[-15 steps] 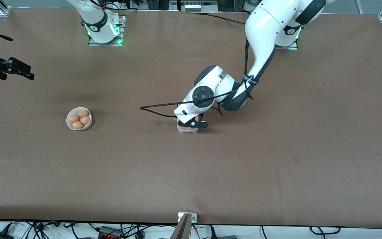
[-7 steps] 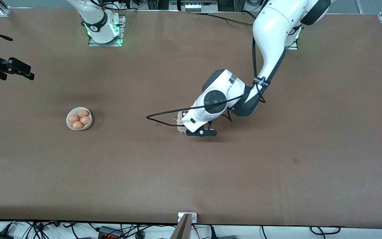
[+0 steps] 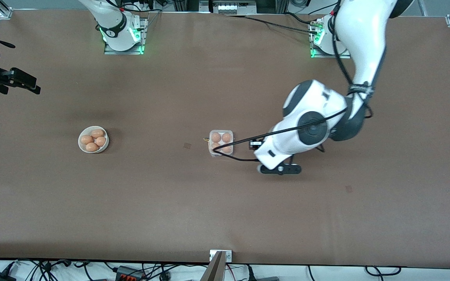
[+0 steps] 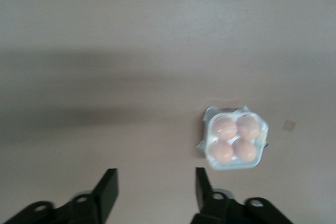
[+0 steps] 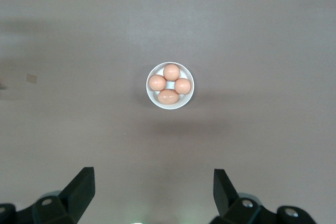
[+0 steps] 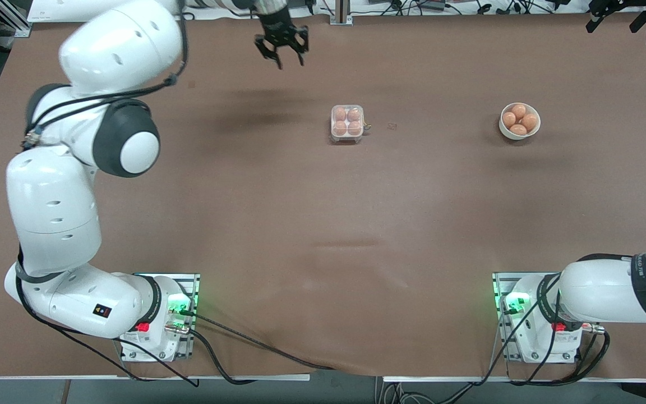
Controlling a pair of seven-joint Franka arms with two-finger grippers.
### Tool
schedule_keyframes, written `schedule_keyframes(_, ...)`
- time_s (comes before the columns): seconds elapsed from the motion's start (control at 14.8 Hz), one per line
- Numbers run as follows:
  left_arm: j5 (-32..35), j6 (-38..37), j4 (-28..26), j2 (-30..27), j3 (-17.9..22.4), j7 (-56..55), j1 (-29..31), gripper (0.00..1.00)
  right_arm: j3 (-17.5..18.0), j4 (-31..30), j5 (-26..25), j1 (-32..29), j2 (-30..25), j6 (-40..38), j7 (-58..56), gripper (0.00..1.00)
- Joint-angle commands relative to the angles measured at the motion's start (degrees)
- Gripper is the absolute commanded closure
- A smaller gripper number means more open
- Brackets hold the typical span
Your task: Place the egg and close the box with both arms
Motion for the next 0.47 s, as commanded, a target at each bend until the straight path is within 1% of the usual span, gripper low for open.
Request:
schedule_keyframes(0.0, 1.19, -3.07, -2.22, -3.68, -0.50, 3.86, 2.08, 0.00, 0.24, -0.09, -0.15, -0.02, -0.27, -0.57, 1.21, 0.00)
schedule_keyframes(0.07, 1.10, -4.30, -2.31, -4.65, -0.42, 7.02, 2.97, 0.00, 0.24, 0.00, -0.06, -0.02, -0.27, -0.48, 1.21, 0.00)
schedule_keyframes(0.14, 1.10, -5.61, -2.40, -5.53, 0.02, 7.75, 3.15, 0.00, 0.24, 0.00, -0.15, -0.02, -0.27, -0.48, 1.21, 0.00)
schedule_keyframes(0.27, 1.36, -8.17, -2.49, -7.37, 0.28, 7.40, 4.29, 0.00, 0.24, -0.09, -0.06, -0.02, -0.27, -0.57, 1.21, 0.00)
schedule_keyframes(0.41, 2.42, -10.36, -2.40, -8.78, 0.11, 7.58, 6.65, 0.00, 0.24, -0.09, -0.15, -0.02, -0.36, -0.57, 1.21, 0.00)
